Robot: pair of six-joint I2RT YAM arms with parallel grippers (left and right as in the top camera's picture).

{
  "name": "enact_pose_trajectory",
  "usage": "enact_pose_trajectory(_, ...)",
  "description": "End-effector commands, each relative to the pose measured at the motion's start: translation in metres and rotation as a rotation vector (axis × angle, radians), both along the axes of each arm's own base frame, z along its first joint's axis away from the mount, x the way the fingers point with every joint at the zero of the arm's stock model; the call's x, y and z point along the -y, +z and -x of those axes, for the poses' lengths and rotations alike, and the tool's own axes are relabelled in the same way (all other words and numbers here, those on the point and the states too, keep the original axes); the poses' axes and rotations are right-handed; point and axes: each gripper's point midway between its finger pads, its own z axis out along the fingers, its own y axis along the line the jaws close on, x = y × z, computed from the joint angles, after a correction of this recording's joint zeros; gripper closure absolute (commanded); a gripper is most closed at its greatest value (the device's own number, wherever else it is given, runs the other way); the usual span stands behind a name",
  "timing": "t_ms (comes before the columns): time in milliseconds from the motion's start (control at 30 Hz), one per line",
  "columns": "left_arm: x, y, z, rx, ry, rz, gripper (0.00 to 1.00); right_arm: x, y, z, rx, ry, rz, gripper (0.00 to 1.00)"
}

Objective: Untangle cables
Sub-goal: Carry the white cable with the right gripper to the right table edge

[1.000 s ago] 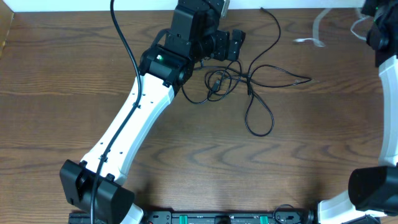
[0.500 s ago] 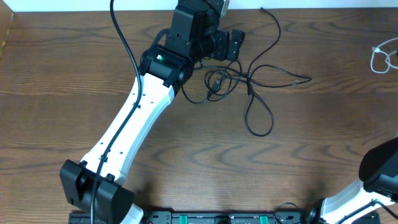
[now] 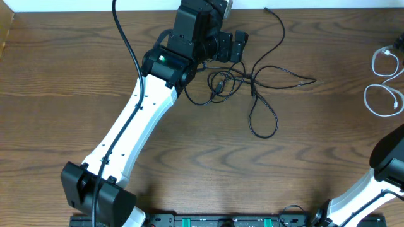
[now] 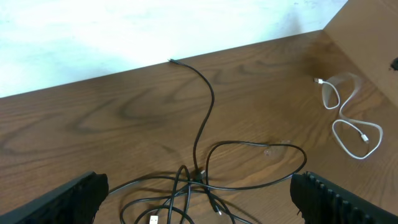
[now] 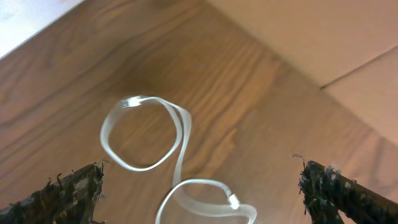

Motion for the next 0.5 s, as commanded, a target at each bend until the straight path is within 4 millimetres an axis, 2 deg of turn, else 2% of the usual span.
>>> enact_pose_trajectory(0, -0.002, 0.007, -0.003, 0.026, -0.002, -0.011, 0.02, -0.034, 0.005, -0.015, 0.032, 0.13, -0.075, 0.01)
enact_pose_trajectory(133, -0.002, 0.007, -0.003, 0.026, -0.002, -0.012, 0.02, -0.07, 0.013, -0.026, 0.043, 0.211, -0.098, 0.01)
enact_pose_trajectory(267, -0.004, 0.004, -0.001, 0.025, -0.012, -0.033, 0.02, -0.106, 0.032, -0.034, 0.05, 0.31, -0.07, 0.01)
enact_pose_trajectory(333, -0.009, 0.001, -0.002, 0.014, -0.004, -0.039, 0.02, -0.128, 0.042, -0.036, 0.05, 0.372, -0.055, 0.01)
enact_pose_trajectory(467, -0.028, -0.005, -0.008, -0.015, 0.036, -0.052, 0.02, -0.182, 0.053, -0.043, 0.044, 0.568, -0.058, 0.01)
